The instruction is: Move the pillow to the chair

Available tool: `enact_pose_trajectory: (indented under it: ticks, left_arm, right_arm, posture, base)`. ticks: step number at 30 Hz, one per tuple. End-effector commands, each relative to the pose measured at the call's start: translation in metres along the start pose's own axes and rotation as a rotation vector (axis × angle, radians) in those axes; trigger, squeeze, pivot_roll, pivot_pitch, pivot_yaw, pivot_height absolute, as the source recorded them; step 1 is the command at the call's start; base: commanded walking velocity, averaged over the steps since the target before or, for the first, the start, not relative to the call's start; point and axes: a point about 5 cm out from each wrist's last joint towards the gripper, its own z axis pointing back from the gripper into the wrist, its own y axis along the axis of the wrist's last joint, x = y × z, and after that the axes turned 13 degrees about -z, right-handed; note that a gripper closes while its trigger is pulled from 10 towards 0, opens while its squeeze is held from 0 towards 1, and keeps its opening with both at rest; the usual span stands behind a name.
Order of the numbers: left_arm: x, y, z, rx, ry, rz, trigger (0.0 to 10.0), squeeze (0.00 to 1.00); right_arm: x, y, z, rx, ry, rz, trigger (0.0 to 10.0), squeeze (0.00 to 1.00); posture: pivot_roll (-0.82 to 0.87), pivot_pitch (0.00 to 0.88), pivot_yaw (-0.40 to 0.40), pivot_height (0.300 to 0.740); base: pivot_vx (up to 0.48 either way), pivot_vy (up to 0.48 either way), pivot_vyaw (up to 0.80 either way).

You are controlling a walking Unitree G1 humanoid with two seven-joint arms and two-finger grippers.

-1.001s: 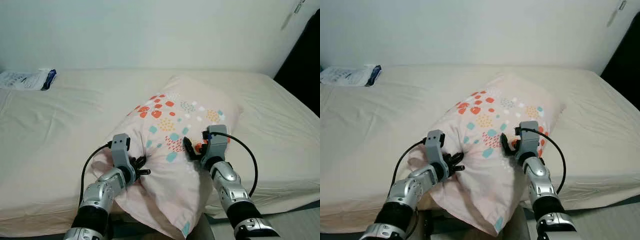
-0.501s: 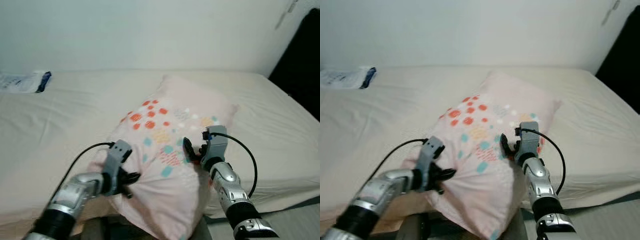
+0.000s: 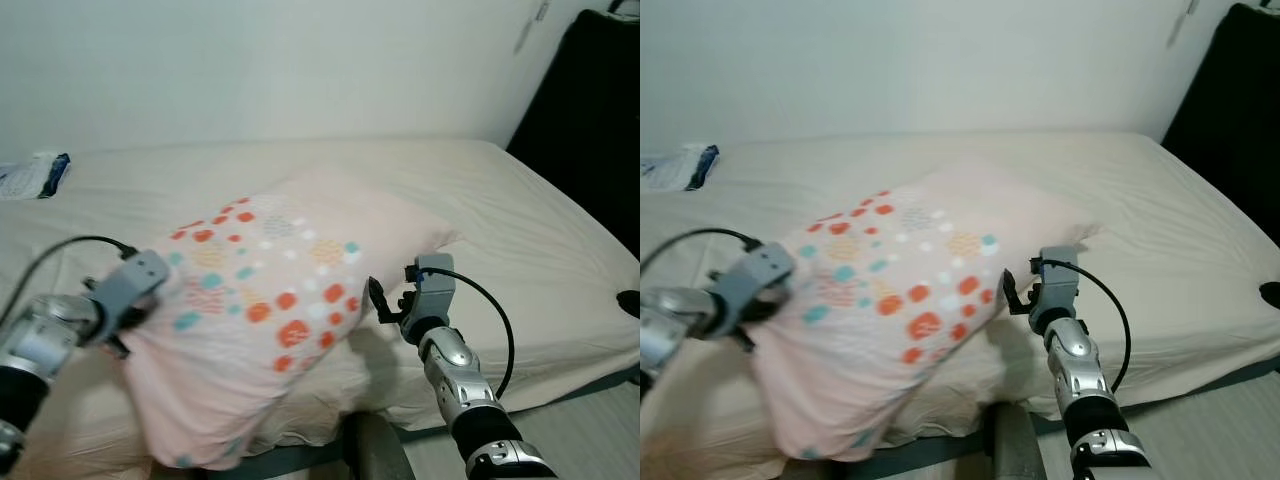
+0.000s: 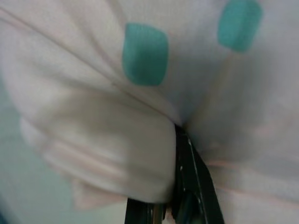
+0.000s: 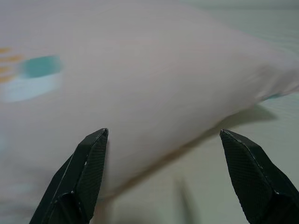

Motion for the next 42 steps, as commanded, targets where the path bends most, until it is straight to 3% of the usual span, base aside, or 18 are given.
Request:
enact_pose_trajectory:
  ticks: [1, 3, 4, 5, 13, 16, 17, 18, 19, 20, 21, 22, 24, 26, 33, 34, 39, 42]
  left_arm:
    - [-0.011, -0.024, 0.007, -0.126, 0.040, -0.031, 0.0, 0.00]
    - [-0.029, -0.042, 0.016, -0.219, 0.114, -0.084, 0.0, 0.00]
    - [-0.029, -0.042, 0.016, -0.219, 0.114, -0.084, 0.0, 0.00]
    - [-0.045, -0.051, 0.024, -0.262, 0.193, -0.140, 0.0, 0.00]
    - [-0.068, -0.050, 0.031, -0.285, 0.364, -0.240, 0.0, 0.00]
    - [-0.075, -0.033, 0.029, -0.194, 0.438, -0.224, 0.0, 0.00]
    - [-0.075, -0.033, 0.029, -0.194, 0.438, -0.224, 0.0, 0.00]
    - [-0.069, -0.020, 0.022, -0.096, 0.412, -0.160, 0.0, 0.00]
    - [-0.069, -0.020, 0.022, -0.096, 0.412, -0.160, 0.0, 0.00]
    - [-0.062, -0.007, 0.015, 0.005, 0.366, -0.073, 0.0, 0.00]
    - [-0.062, -0.007, 0.015, 0.005, 0.366, -0.073, 0.0, 0.00]
    - [-0.052, 0.006, 0.008, 0.125, 0.304, 0.056, 0.0, 0.00]
    - [-0.033, 0.025, -0.004, 0.281, 0.194, 0.200, 0.0, 0.00]
    - [-0.024, 0.027, -0.010, 0.298, 0.186, 0.214, 0.0, 0.00]
    - [-0.022, 0.021, -0.015, 0.261, 0.258, 0.194, 0.0, 0.00]
    - [-0.023, 0.020, -0.014, 0.261, 0.275, 0.201, 0.0, 0.00]
    - [-0.031, 0.013, -0.009, 0.254, 0.317, 0.217, 0.0, 0.00]
    - [-0.032, 0.012, -0.009, 0.251, 0.322, 0.218, 0.0, 0.00]
  right_arm:
    - [0.002, 0.001, 0.000, 0.001, -0.008, -0.007, 10.0, 0.00]
    - [0.003, 0.001, 0.000, 0.001, -0.009, -0.006, 10.0, 0.00]
    - [0.003, 0.001, 0.000, 0.001, -0.009, -0.006, 10.0, 0.00]
    - [0.004, 0.001, 0.000, 0.001, -0.011, -0.005, 10.0, 0.00]
    - [0.004, 0.003, -0.001, 0.000, -0.009, -0.002, 10.0, 0.00]
    - [0.004, 0.004, -0.002, 0.001, -0.009, -0.001, 10.0, 0.00]
    - [0.004, 0.004, -0.002, 0.001, -0.009, -0.001, 10.0, 0.00]
    - [0.004, 0.004, -0.002, 0.005, -0.007, -0.004, 10.0, 0.00]
    - [0.004, 0.004, -0.002, 0.005, -0.007, -0.004, 10.0, 0.00]
    - [0.004, 0.005, -0.002, 0.007, -0.006, -0.006, 10.0, 0.00]
    - [0.004, 0.005, -0.002, 0.007, -0.006, -0.006, 10.0, 0.00]
    - [0.004, 0.006, -0.003, 0.010, -0.004, -0.008, 10.0, 0.00]
    - [0.007, 0.012, -0.006, 0.023, -0.024, -0.019, 10.0, 0.00]
    - [0.013, 0.019, -0.009, 0.044, -0.062, -0.031, 10.0, 0.00]
    - [0.031, 0.034, -0.012, 0.092, -0.160, -0.096, 10.0, 0.00]
    - [0.036, 0.038, -0.012, 0.102, -0.195, -0.130, 10.0, 1.00]
    - [0.060, 0.055, -0.011, 0.161, -0.339, -0.191, 10.0, 1.00]
    - [0.064, 0.057, -0.010, 0.165, -0.363, -0.197, 10.0, 1.00]
  posture:
    - [0.01, 0.000, -0.109, 0.559]
    - [0.01, 0.000, -0.109, 0.559]
    - [0.01, 0.000, -0.109, 0.559]
    - [0.01, 0.000, -0.113, 0.559]
    - [0.00, 0.000, -0.116, 0.559]
    - [0.00, 0.000, -0.118, 0.559]
    - [0.00, 0.000, -0.118, 0.559]
    - [0.00, 0.000, -0.119, 0.559]
    - [0.00, 0.000, -0.119, 0.559]
    - [0.00, 0.000, -0.119, 0.559]
    - [0.00, 0.000, -0.119, 0.559]
    - [0.00, 0.000, -0.119, 0.559]
    - [0.00, 0.000, -0.118, 0.559]
    - [0.00, 0.000, -0.115, 0.559]
    - [0.00, 0.000, -0.114, 0.559]
    - [0.01, 0.000, -0.113, 0.559]
    - [0.02, 0.000, -0.108, 0.559]
    - [0.02, 0.000, -0.108, 0.559]
  base:
    - [0.000, 0.000, 0.00]
    - [0.000, 0.000, 0.00]
    - [0.000, 0.000, 0.00]
    - [0.000, 0.000, 0.00]
    - [0.000, 0.000, 0.00]
    - [0.000, 0.000, 0.00]
    - [0.000, 0.000, 0.00]
    - [0.000, 0.000, 0.00]
    - [0.000, 0.000, 0.00]
    - [0.000, 0.000, 0.00]
    - [0.000, 0.000, 0.00]
    - [0.000, 0.000, 0.00]
    - [0.000, 0.000, 0.00]
    - [0.000, 0.000, 0.00]
    - [0.000, 0.000, 0.00]
    - [0.000, 0.000, 0.00]
    - [0.000, 0.000, 0.00]
    - [0.000, 0.000, 0.00]
